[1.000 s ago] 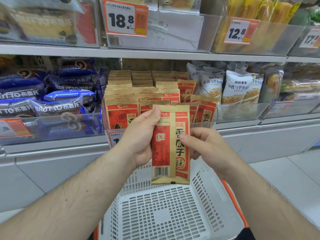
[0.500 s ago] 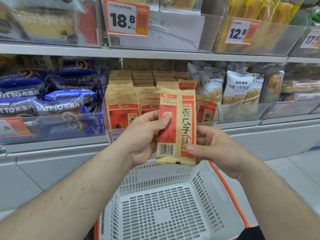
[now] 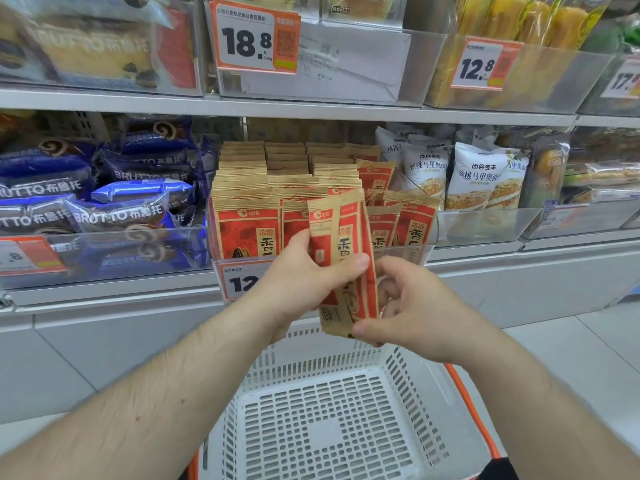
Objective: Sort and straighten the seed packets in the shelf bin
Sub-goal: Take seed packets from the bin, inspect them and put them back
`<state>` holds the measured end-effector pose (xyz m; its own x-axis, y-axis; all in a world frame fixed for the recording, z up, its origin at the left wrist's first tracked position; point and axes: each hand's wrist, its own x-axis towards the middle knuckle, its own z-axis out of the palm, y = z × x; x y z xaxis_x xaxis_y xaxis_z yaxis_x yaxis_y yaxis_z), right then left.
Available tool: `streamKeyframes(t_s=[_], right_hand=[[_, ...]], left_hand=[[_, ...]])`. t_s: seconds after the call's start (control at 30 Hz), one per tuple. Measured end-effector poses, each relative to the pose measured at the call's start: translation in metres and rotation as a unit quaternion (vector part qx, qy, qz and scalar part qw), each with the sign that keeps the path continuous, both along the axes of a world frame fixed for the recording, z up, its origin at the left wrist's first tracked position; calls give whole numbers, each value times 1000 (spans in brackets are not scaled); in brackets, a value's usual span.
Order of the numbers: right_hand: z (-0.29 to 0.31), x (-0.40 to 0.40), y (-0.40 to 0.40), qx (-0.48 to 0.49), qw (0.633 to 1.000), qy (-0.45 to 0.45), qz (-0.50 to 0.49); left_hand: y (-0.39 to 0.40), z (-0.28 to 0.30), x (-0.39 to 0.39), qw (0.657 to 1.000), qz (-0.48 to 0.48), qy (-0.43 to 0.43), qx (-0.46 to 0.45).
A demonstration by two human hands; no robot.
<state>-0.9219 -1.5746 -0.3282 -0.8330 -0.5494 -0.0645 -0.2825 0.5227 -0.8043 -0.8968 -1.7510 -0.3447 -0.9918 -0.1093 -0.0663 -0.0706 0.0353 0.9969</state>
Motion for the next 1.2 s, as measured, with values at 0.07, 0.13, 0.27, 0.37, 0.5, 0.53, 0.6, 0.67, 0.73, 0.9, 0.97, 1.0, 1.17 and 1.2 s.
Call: streamKeyframes(t_s=[0.07,0.13,0.27,0.37,0.5,0.53,0.6,0.67,0.73,0.9,0.97,1.0,1.17,1.2], right_hand=[[-1,2,-1,38,999,35,19],[-1,1,2,34,997,40,51],[2,-2,6,-117,992,52,19],[1,-1,1,-179,980,83,-20],[-6,-2,-2,-181,976,116,-20],[-6,-2,-4,-197,976,96,-16],[-4,-1,-8,-241,970,27,-6],[-4,-1,-11,-279,960,-29,-5],[-4,-2,-11,-290,955,-56,-9],[-3,-5,-9,-292,952,-85,-15],[-4,-6,-9,-293,953,-83,-15],[-3,-5,-9,-294,952,-79,-16],[0,-6,-3,-264,964,-4,-42],[1,-8,1,-240,970,13,-33]], left_hand=[[3,-2,1,1000,-6,-11,6],[2,-2,1,1000,-14,-9,14],[0,-4,3,996,-86,-9,-4],[4,-7,5,990,-139,-4,-21],[8,-5,5,987,-160,5,-9],[9,-3,5,988,-156,8,1],[8,-1,5,986,-160,4,38],[6,2,7,975,-204,-6,90],[7,1,7,962,-240,-25,126],[8,-3,3,946,-266,-64,177],[9,-2,3,946,-261,-72,180],[10,0,4,948,-254,-77,174],[23,13,11,986,-105,-64,114],[24,14,10,990,-62,-55,117]])
